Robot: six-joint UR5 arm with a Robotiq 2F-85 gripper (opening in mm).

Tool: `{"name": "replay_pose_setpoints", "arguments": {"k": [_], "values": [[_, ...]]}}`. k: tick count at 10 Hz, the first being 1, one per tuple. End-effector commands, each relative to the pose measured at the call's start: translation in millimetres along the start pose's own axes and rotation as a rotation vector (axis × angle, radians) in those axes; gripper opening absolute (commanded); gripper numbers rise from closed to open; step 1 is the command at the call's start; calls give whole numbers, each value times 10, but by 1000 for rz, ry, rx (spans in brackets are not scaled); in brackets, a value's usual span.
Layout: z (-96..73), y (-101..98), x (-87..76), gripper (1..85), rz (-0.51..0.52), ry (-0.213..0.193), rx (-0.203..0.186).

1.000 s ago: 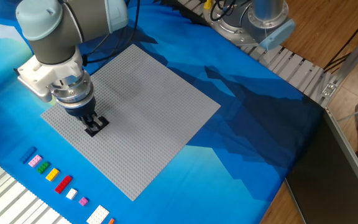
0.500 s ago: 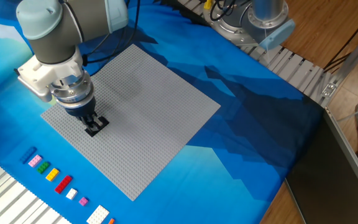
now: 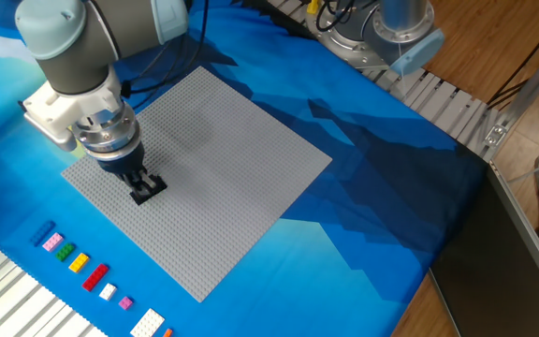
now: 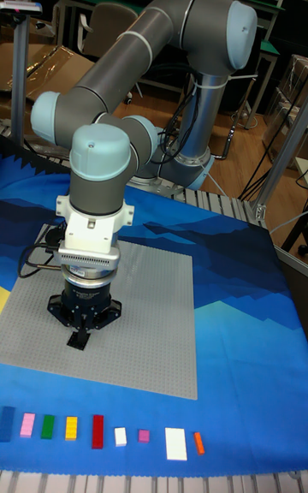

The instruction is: Stack small Lego blocks one on top of the other

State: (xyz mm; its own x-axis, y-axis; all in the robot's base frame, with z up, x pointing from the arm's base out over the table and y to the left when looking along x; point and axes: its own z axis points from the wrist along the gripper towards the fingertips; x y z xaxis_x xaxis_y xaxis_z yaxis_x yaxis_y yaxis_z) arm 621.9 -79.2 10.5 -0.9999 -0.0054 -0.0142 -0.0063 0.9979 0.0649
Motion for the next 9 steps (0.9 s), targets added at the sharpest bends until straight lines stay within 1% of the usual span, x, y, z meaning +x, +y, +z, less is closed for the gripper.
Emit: {"name": "replay_pose_setpoints", "arguments": {"k": [1,2,4,7,8,9], "values": [[-43,-26,47,10,6,19,6],[-45,-9,55,10,6,22,0],[-37,115,54,10,39,24,-37],[-49,251,88,10,91,42,-56],[-33,339,82,10,119,42,-69],[-17,386,79,10,136,40,-69]]}}
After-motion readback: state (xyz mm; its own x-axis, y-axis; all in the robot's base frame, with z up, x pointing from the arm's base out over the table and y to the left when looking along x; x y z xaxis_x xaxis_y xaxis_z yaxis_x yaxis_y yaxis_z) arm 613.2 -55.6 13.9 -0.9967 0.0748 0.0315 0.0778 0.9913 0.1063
